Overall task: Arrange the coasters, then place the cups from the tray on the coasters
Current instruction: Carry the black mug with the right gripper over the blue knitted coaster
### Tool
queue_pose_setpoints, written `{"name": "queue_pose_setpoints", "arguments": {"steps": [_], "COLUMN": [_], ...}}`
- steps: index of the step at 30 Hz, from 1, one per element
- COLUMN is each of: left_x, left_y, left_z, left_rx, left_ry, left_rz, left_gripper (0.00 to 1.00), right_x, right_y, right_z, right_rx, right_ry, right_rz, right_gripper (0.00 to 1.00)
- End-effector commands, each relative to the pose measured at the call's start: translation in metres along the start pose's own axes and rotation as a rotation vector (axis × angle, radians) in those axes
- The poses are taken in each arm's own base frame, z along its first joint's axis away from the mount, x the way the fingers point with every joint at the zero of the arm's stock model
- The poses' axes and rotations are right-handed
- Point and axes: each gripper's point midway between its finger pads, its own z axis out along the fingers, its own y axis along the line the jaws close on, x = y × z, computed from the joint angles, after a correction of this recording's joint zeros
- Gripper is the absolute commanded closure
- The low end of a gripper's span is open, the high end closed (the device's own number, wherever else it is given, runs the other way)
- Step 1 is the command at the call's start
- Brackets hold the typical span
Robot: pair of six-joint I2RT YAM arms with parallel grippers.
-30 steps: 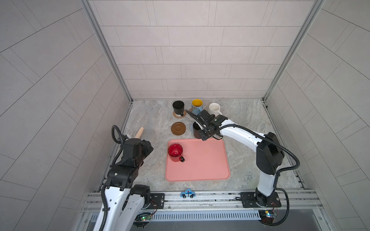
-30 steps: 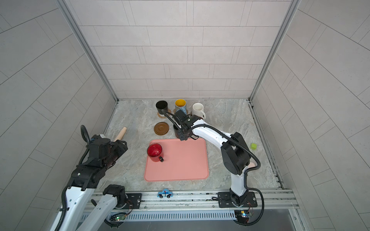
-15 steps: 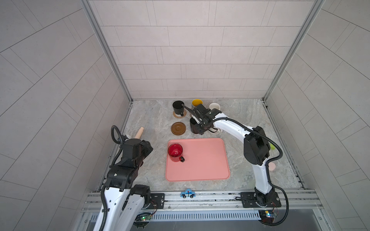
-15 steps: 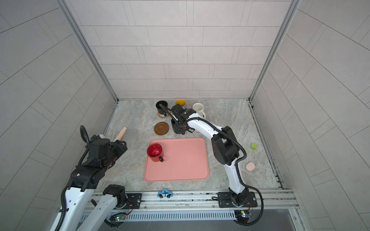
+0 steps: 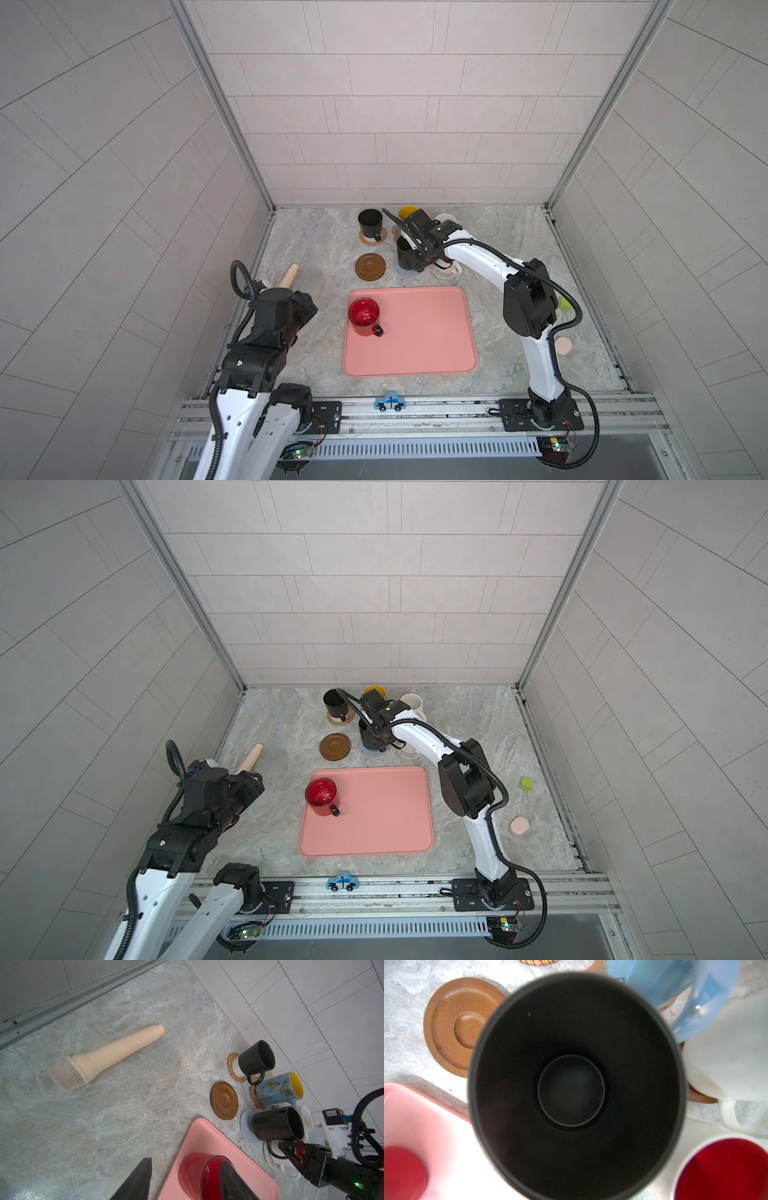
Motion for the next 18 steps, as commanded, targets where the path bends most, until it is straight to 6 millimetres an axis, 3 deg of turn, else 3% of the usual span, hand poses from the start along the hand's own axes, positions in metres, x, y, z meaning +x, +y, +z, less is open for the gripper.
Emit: {"name": "queue_pose_setpoints", "arguments": {"steps": [1,18], "left_x": [-0.006,-0.007], "left_y": [0.004,0.005], "left_z": [-0.006,-0.008], "left_rx": [-0.017,-0.018], "left_ry": [-0.029,-0.033], "left_rz": [-0.003,-0.001], "left_gripper": [0.41,0.41], "right_x": [-0.025,-0.021], "right_y": [-0.002,-0.005], "right_z": [-0.009,0.008], "right_rx": [0.003,0.005], "right_ry": [-0.084,-0.063], "right_rz": [0.017,0.028], "right_gripper": [0.94,0.94]}}
